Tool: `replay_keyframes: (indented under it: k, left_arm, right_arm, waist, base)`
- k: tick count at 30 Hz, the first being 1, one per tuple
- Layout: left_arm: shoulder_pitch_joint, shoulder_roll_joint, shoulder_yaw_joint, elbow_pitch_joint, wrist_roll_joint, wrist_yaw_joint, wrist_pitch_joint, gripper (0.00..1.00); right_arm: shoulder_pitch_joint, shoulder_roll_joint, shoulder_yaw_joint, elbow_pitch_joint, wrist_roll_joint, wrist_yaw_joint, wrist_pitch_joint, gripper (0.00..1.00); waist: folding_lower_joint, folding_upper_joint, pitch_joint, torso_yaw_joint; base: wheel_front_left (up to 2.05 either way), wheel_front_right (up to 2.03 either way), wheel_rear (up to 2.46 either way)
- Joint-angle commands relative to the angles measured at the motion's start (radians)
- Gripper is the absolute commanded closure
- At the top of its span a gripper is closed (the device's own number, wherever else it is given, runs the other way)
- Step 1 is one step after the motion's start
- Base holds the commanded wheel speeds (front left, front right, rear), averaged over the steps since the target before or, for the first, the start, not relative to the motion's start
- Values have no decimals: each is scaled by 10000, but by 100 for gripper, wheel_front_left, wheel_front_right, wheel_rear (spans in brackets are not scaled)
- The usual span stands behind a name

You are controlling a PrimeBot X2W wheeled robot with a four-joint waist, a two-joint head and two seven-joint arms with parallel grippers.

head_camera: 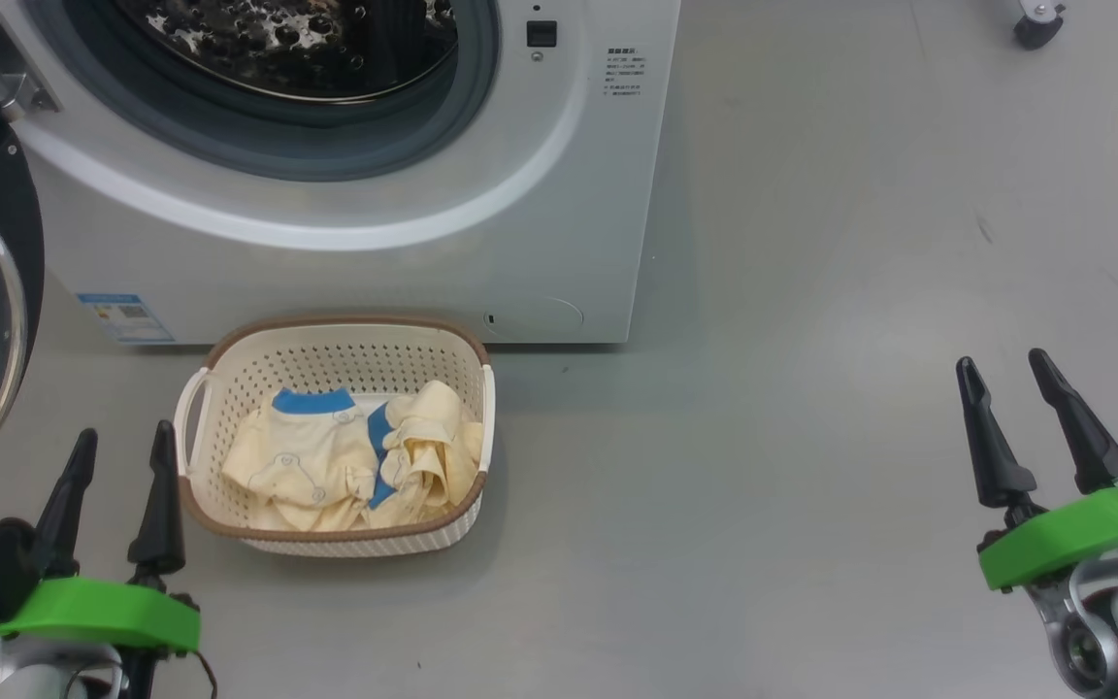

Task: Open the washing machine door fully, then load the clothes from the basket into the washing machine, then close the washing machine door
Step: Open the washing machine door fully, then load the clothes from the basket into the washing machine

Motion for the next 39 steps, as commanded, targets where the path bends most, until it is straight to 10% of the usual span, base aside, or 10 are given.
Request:
replay_keyframes:
  k: [1, 39]
  left_arm:
    - [-229, 295, 382, -349, -71, -21, -67, 0]
    - [-701, 541, -229, -542, -115, -21, -67, 0]
  right_arm:
    - [-44, -179, 55, -352, 9, 16, -97, 0]
    - [-258, 22, 65, -409, -109, 16, -97, 0]
  waist:
    - [0, 0, 6, -5]
    - [0, 0, 322, 151]
  base:
    - [0, 0, 0]
    - [33, -59, 26]
